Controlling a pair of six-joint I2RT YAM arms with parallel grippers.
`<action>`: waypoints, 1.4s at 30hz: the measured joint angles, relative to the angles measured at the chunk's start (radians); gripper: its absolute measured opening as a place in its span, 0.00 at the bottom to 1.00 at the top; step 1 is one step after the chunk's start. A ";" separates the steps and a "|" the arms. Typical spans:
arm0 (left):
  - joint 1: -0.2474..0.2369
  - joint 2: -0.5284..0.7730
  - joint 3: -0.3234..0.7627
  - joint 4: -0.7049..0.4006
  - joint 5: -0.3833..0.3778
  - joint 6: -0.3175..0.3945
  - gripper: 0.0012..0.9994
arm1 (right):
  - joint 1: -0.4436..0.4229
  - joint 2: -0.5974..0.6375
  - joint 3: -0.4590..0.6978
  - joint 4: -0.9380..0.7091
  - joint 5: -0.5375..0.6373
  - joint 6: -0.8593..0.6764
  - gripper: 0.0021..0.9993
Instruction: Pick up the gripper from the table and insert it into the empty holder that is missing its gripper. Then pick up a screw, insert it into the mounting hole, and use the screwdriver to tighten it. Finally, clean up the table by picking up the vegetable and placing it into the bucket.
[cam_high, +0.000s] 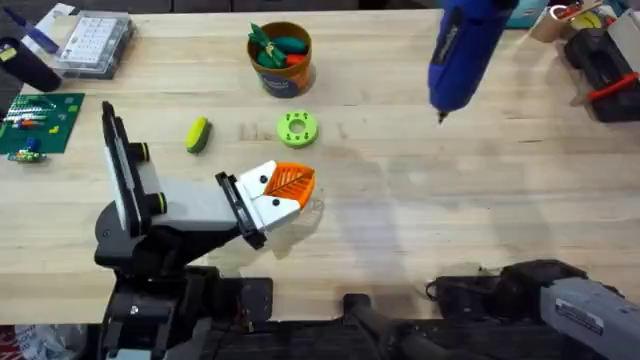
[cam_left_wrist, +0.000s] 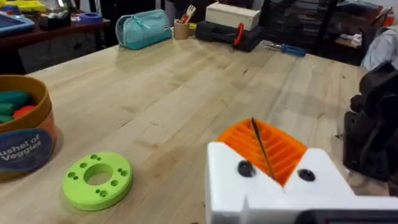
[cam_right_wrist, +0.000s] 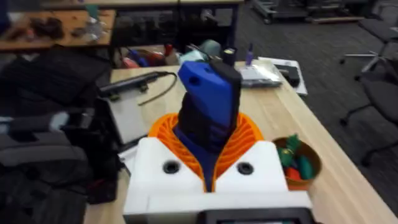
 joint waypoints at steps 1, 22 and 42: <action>0.000 0.000 0.000 0.000 0.000 0.000 0.01 | 0.014 0.000 0.000 0.007 -0.004 0.016 0.03; 0.000 0.000 0.000 0.000 0.000 0.000 0.01 | 0.105 -0.247 -0.116 0.155 0.039 0.153 0.03; 0.000 0.000 0.000 0.000 0.000 0.000 0.01 | 0.413 0.173 -0.248 0.840 0.104 0.385 0.03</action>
